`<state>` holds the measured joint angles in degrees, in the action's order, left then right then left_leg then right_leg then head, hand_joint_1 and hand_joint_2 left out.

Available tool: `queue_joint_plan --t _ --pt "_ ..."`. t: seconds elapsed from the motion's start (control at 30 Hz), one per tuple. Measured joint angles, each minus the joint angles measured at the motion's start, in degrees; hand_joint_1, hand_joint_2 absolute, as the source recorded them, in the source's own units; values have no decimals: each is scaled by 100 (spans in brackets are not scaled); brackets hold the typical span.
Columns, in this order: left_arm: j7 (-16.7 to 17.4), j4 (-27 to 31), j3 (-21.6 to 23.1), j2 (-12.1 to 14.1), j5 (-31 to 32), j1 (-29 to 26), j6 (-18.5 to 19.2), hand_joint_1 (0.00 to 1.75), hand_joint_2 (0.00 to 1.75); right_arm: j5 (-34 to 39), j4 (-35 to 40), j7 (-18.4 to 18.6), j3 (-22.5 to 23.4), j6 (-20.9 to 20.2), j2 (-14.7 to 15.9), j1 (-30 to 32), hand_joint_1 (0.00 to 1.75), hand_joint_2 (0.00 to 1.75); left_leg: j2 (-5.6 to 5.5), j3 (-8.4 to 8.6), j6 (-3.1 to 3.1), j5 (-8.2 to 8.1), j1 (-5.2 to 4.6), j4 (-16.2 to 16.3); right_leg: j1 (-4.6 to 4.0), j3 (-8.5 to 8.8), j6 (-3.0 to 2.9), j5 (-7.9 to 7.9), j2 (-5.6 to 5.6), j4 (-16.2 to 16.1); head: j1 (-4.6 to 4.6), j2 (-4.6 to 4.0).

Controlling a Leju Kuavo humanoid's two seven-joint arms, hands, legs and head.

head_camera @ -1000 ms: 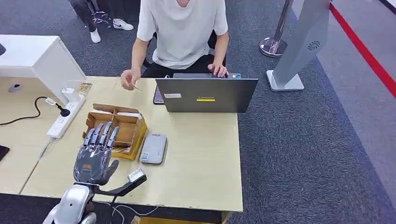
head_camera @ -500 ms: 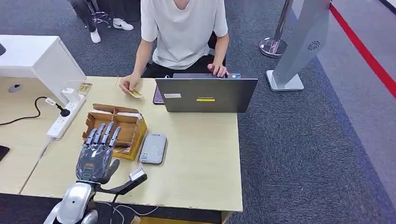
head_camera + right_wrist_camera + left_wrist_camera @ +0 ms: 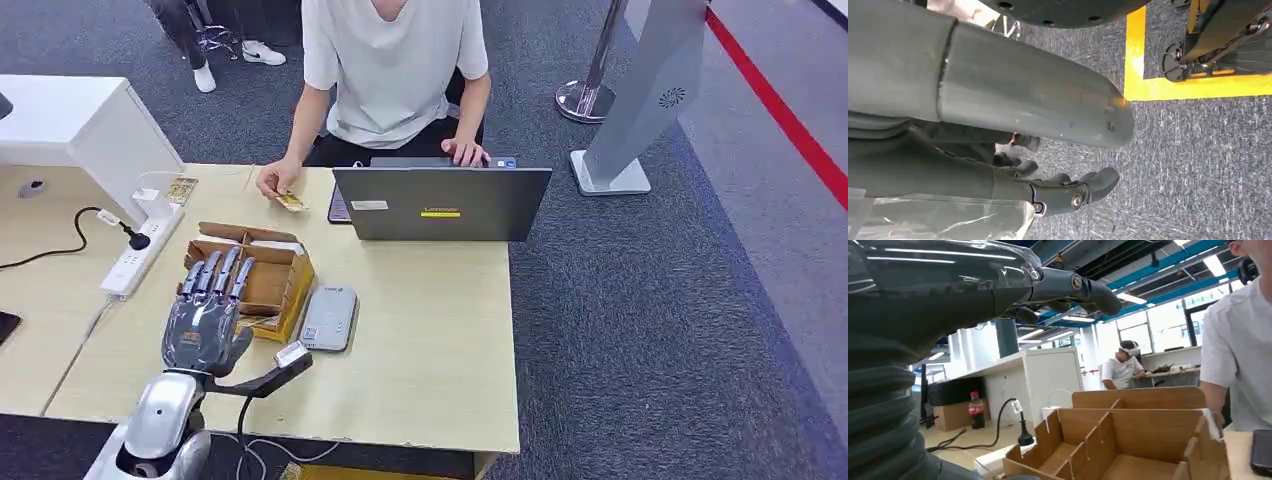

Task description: Pass the card to the sensor for recognition and then transmit it.

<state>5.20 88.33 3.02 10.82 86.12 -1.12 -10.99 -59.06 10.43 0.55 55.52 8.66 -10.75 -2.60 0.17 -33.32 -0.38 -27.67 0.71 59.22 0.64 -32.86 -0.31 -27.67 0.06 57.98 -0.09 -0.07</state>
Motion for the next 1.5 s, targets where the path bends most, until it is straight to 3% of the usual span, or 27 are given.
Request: queue_joint_plan --t 0.7,1.5 --pt "-2 -632 -295 -20 -9 238 -20 0 175 -48 0 -4 0 -59 0 0 0 0 0 0 0 0 0 0 0 0 0 0 0 0 0 0" --pt "-57 -754 -298 -63 -2 226 20 0 175 -66 0 -11 0 -70 0 0 0 0 0 -1 0 0 0 0 0 0 0 0 0 0 0 0"
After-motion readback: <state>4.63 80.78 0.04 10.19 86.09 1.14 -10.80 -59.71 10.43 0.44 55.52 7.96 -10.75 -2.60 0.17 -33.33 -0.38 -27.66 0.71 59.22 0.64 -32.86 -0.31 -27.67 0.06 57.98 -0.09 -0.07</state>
